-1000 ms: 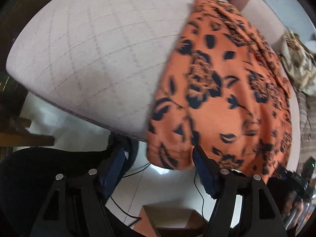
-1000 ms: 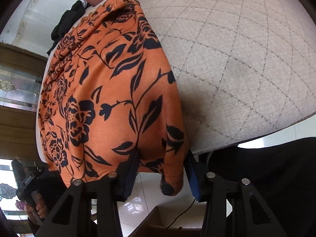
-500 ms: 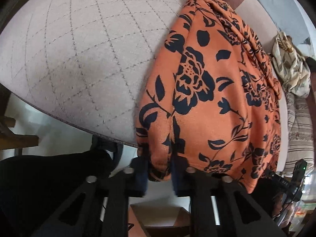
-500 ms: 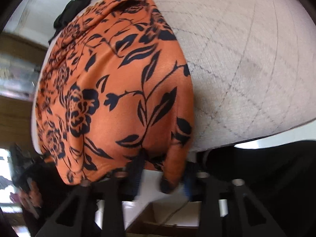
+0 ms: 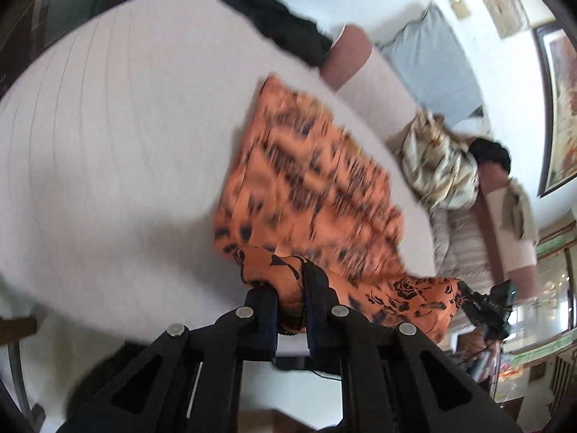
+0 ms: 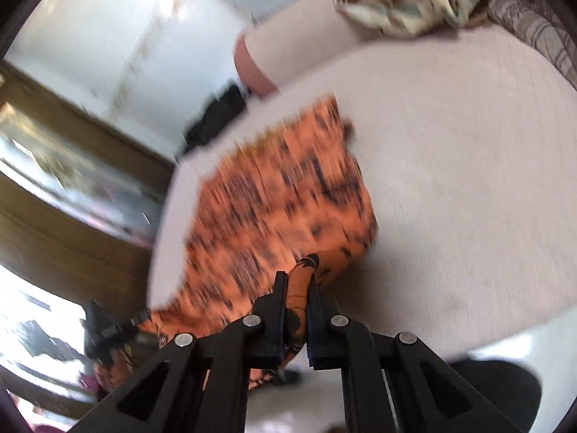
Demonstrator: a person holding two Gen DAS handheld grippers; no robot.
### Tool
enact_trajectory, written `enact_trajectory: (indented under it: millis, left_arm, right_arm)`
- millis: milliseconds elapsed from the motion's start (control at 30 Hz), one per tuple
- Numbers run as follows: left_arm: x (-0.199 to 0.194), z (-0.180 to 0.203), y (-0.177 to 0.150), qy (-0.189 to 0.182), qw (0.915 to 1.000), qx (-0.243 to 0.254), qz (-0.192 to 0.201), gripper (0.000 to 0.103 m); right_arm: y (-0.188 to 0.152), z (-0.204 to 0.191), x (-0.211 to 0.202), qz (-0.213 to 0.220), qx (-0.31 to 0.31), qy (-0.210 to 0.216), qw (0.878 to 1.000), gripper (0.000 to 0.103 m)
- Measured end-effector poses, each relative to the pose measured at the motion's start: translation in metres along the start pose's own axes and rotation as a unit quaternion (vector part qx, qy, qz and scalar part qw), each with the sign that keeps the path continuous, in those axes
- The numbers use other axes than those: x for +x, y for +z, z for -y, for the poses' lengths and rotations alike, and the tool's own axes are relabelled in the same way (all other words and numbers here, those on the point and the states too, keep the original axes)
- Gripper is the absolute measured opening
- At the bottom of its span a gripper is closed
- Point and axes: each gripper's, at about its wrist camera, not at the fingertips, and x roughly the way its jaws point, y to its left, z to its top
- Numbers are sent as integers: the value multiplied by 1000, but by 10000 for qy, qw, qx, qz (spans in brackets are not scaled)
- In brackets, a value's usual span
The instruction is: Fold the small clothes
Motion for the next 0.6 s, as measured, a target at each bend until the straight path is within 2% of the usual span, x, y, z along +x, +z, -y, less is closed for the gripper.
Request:
enact_trajectory:
  millis: [133, 267, 333, 467, 533, 600]
  left_arm:
    - [6, 12, 65, 30, 9998, 113, 144, 12]
    - [49, 27, 143, 291, 9992, 165, 234, 12]
    - [85, 27, 183, 600, 9978, 140, 244, 12]
    - [153, 1, 222, 939, 9952, -222, 159, 13]
    - [188, -17, 227, 1088, 9933, -380, 38, 13]
    - [203, -31, 222, 1050, 9928, -566, 96, 13]
  right_arm:
    - [63, -6, 11, 474, 147, 112, 9987, 9]
    - [137, -13, 47, 826, 284, 125, 9961, 9]
    - [171, -13, 79, 915, 384, 28, 9951, 9]
    - [217, -5, 147, 863, 545, -304, 9943, 9]
    - [228, 14, 187, 653, 923, -318, 9931, 13]
    - [230, 37, 220, 365, 1362, -403, 9892, 14]
